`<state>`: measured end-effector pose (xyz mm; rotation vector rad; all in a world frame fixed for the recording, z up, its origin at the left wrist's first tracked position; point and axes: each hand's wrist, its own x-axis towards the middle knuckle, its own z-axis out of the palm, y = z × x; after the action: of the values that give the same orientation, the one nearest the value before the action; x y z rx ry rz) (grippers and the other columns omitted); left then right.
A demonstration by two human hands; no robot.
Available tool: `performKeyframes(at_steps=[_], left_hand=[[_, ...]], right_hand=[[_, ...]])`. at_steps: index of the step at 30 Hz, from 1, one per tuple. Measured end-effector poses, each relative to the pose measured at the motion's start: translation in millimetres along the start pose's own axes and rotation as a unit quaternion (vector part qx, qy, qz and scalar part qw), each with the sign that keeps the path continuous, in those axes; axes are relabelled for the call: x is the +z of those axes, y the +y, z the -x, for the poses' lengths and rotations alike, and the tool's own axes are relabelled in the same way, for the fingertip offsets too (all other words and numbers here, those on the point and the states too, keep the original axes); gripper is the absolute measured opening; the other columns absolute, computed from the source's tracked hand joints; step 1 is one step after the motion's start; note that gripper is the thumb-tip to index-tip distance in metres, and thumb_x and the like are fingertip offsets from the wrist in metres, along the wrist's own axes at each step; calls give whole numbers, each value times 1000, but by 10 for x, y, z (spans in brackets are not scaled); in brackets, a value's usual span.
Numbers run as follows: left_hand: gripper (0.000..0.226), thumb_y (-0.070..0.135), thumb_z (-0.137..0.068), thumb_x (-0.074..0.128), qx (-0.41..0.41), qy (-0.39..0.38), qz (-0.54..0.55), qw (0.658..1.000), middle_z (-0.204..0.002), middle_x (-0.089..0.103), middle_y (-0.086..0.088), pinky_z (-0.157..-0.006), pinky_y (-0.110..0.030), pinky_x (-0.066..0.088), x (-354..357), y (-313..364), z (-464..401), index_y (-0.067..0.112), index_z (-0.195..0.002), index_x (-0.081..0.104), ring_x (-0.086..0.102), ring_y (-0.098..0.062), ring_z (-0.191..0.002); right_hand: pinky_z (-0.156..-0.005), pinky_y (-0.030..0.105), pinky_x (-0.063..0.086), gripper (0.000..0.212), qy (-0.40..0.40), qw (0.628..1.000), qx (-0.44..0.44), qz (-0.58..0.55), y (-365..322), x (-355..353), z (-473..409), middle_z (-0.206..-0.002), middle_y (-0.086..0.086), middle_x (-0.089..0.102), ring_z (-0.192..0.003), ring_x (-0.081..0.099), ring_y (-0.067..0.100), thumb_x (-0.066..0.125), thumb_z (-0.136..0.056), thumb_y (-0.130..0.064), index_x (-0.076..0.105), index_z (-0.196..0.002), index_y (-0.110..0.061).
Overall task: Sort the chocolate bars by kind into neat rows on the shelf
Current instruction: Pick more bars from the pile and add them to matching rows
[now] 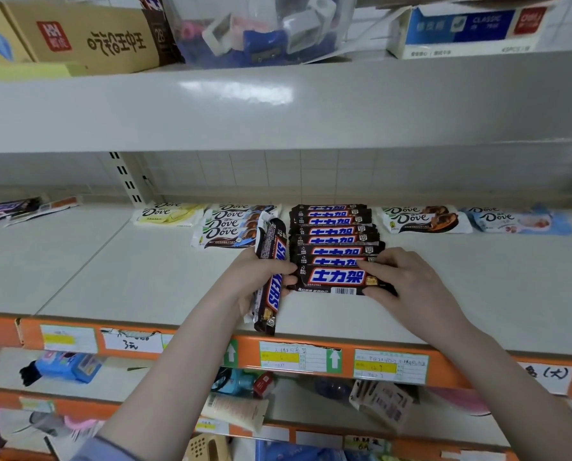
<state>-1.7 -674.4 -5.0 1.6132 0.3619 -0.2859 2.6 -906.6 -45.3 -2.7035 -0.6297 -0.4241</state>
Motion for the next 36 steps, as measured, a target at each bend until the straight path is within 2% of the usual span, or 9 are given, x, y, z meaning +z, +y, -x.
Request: performKeyframes(at_steps=[5,8,15,18,21,24,29,32,36], left_hand=[[26,32,-86,64,24,13,122,992,-70,63,-8,-63,-30,54,-9,-54,80,8,-93,59,60,-18,-59],[46,56,-84,53,22,29,237,971,-60,66,-2,-65,-31,56,28,-49,144,11,-92,58,64,-15,-54],[41,45,-92,45,88,-71,422,900,-60,66,-3,-48,-24,53,209,-45,350,9,-85,62,65,-15,-50],[43,48,-89,47,92,-93,416,900,-71,70,-7,-61,-32,57,260,-53,367,8,-92,63,69,-21,-65],[56,49,-81,55,97,-94,380,915,-107,69,-17,-88,-47,53,297,-55,379,5,-116,61,66,-33,-99],[63,43,-76,63,110,-76,353,926,-121,62,-22,-93,-50,50,325,-55,388,3,-125,57,61,-37,-110],[57,43,-61,72,80,-28,350,933,-98,72,-14,-70,-33,59,219,-97,352,6,-104,65,70,-27,-85],[33,28,-63,77,61,-16,349,935,-68,63,-4,-52,-22,52,140,-126,337,10,-88,65,59,-14,-56],[17,19,-71,74,39,15,283,958,-64,66,-2,-50,-20,48,112,-159,311,11,-84,66,59,-11,-52]], right_hand=[[-80,41,47,39,41,999,15,3,-74,-25,52,-101,10,65,-92,60,31,72,-75,-24,64,-112,-12],[-86,27,38,34,40,994,41,-89,-224,-116,60,-111,2,63,-102,55,21,60,-85,-28,61,-117,-17],[-79,21,47,20,-35,955,76,-283,-618,-239,44,-94,-16,67,-87,59,-2,57,-82,-42,64,-101,-37],[-79,19,46,31,-78,931,94,-343,-702,-215,41,-98,-16,66,-91,59,-5,64,-76,-46,61,-107,-39],[-75,12,43,40,-98,931,90,-339,-758,-193,54,-94,-13,64,-86,57,-4,73,-69,-42,53,-103,-49],[-78,17,47,35,-95,931,86,-342,-747,-195,67,-91,-9,67,-84,60,0,73,-72,-33,54,-94,-52],[-59,20,48,16,-77,872,142,-462,-636,-346,64,-76,4,72,-65,66,11,54,-89,-19,70,-88,-19],[-54,21,48,17,-49,837,185,-513,-553,-397,56,-73,8,71,-60,64,16,53,-89,-16,70,-87,-15],[-49,20,48,14,-2,821,213,-530,-495,-397,69,-73,6,70,-55,62,16,55,-89,-15,69,-92,-15]])
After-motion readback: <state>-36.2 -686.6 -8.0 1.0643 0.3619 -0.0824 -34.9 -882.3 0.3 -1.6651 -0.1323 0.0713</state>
